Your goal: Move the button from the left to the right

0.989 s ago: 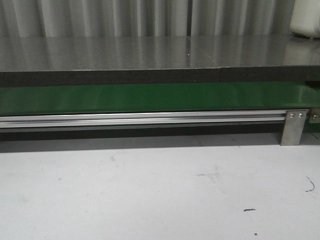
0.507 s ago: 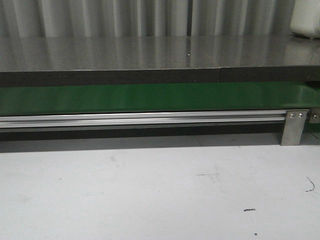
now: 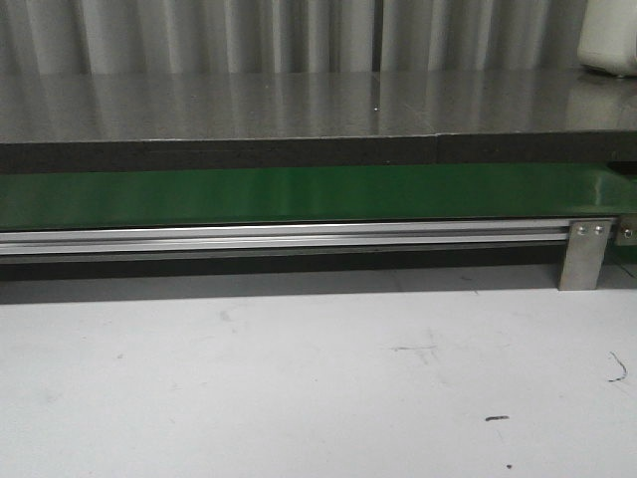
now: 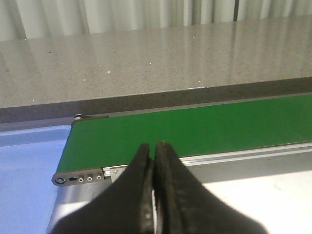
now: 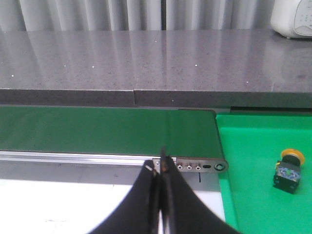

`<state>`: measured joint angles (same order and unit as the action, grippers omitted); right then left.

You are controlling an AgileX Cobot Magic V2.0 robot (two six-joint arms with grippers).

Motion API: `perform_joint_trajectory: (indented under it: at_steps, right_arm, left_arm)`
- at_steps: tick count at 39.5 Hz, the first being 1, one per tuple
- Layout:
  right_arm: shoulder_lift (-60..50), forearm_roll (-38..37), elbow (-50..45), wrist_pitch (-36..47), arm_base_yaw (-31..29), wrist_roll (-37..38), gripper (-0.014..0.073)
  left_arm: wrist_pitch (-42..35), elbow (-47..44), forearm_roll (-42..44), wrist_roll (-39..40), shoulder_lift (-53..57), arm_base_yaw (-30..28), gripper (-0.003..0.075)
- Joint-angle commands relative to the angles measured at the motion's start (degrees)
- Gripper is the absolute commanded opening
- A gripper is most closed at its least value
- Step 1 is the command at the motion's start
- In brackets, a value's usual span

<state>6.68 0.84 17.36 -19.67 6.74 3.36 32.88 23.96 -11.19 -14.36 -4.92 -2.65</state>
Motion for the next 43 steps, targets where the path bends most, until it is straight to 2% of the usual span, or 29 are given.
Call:
perform_joint_trajectory:
  at_steps: [1,6,12,29,31,43]
  right_arm:
    - [0.57,-0.15,1.65,4.92,0.18,-0.44,-0.0068]
    - [0.57,-0.15,1.65,4.92,0.18,-0.44,-0.0068]
    - [0.57,-0.15,1.65,4.92,0.18,-0.44,-0.0068]
    - [0.64,-0.15,1.65,4.93,0.18,-0.44,-0.0068]
    - [0.64,-0.15,1.65,4.93,0.18,-0.44,-0.0068]
    - [0.64,-0.15,1.65,4.93,0.18,-0.44,-0.0068]
  left_arm:
    - [-5.55,0.78,0.97,3.97,-0.34,0.38,-0.0021]
    - [-8.77,-3.23,8.12,13.68,1.92,2.08,-0.0021]
    - [-16.05,-10.11,8.94,14.36,6.52,4.89,-0.0021]
    - [-32.01,-26.27,8.58,14.36,6.28,3.44,-0.0021]
    - [-29.10,-25.98,8.58,14.36,6.28,3.44,-0.0021]
    - [-28.71,-26.10,8.58,13.99,6.28,3.44,-0.0021]
